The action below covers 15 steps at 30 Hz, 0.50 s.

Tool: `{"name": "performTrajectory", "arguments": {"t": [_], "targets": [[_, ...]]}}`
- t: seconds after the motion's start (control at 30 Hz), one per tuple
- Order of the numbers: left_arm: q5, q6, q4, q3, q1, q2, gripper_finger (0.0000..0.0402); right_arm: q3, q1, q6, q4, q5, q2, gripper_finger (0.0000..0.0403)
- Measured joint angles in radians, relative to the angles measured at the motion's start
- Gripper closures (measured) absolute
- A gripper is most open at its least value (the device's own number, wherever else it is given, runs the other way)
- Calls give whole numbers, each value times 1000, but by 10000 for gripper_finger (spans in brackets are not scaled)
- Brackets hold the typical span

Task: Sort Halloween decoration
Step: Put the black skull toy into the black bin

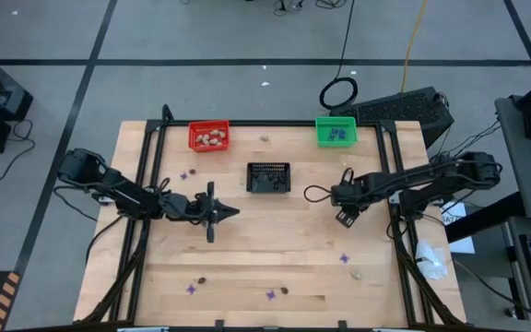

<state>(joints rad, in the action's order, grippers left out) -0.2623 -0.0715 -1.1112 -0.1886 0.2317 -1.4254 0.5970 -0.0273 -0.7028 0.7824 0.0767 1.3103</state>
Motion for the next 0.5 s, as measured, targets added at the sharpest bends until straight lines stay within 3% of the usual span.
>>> {"name": "performTrajectory", "arguments": {"t": [0.5], "targets": [[1, 0, 2, 0, 0, 0, 402, -8, 0, 74, -35, 18, 1, 266]]}}
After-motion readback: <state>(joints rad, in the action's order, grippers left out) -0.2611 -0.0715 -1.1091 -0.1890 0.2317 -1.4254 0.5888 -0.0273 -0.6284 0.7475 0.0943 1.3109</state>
